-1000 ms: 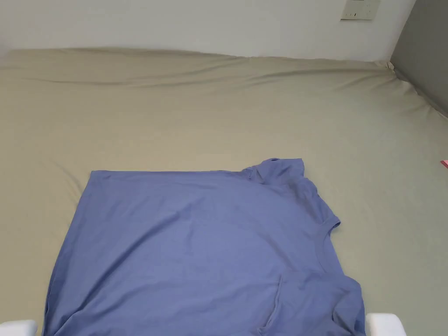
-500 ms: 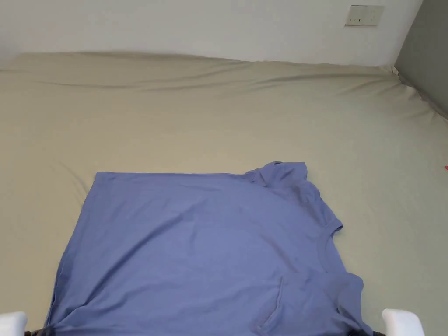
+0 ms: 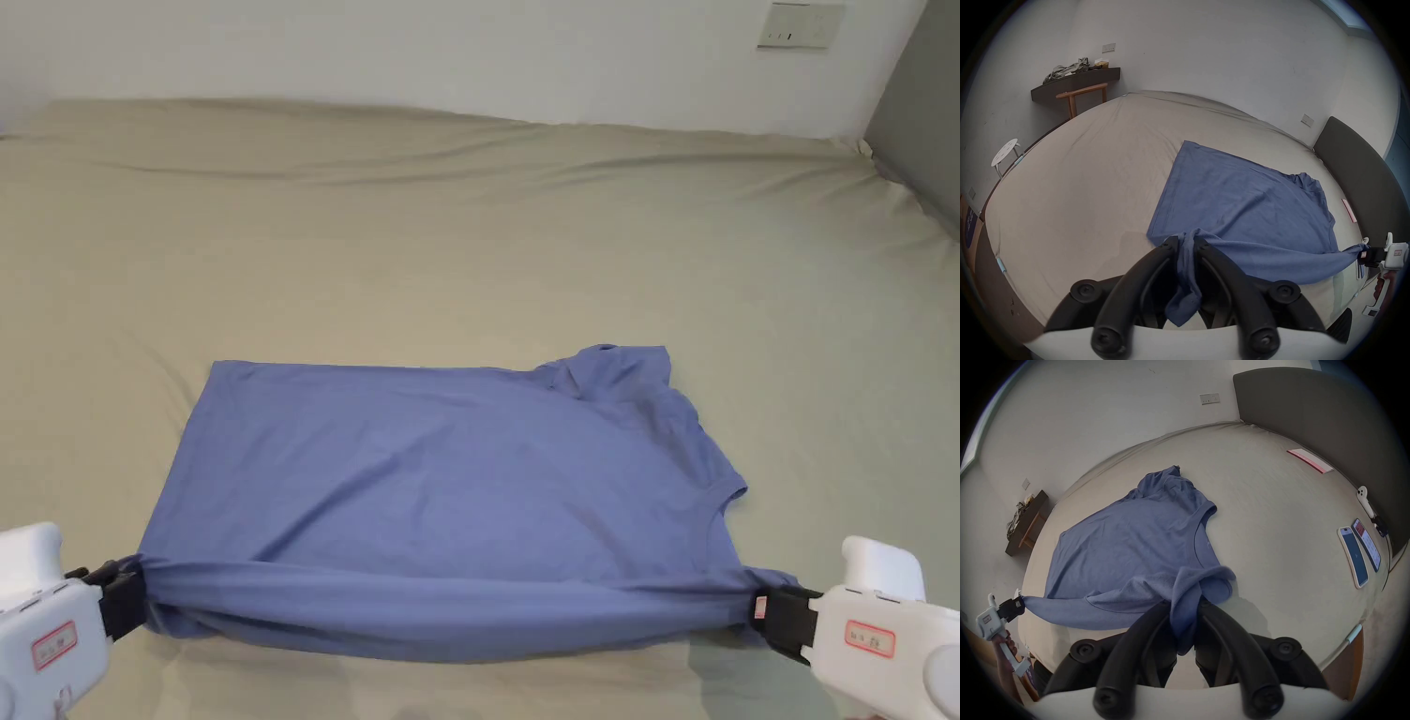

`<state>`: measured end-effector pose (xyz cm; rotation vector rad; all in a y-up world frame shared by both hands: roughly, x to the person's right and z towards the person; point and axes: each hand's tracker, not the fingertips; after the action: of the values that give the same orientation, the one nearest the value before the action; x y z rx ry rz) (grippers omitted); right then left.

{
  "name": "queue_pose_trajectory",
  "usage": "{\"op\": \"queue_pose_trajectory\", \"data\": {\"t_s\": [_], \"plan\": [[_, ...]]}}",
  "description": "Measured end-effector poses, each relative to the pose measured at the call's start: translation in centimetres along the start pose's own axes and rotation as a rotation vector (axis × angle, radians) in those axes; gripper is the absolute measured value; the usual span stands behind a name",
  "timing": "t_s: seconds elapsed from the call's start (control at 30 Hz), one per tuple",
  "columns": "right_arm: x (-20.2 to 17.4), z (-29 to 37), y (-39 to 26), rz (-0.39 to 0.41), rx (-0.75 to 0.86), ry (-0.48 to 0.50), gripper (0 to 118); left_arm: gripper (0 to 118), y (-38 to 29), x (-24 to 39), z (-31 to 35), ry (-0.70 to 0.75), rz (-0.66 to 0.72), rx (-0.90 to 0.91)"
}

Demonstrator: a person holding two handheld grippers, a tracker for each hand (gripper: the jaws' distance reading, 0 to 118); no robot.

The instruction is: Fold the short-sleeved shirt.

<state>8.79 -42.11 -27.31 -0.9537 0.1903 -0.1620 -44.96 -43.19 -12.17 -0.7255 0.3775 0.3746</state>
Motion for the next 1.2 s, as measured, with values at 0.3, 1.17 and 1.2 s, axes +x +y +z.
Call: {"op": "queue_pose_trajectory", "data": {"t_s": [0.3,1.17,1.2], "plan": [[-0.9,-8.5,3.4,0.022,-0.072,-0.063,11,9,1.4,1.2,-8.0,0.077,-0.065,-0.125],[-10.5,7.3,9.3,0.330,0.656,-0.124,115,105,9.3,9.1,7.7,0.035,-0.211,0.550],[-11.8,9.2,8.9,0.362,0.695,-0.110,115,105,9.2,9.9,9.1,0.037,-0.226,0.591]]}}
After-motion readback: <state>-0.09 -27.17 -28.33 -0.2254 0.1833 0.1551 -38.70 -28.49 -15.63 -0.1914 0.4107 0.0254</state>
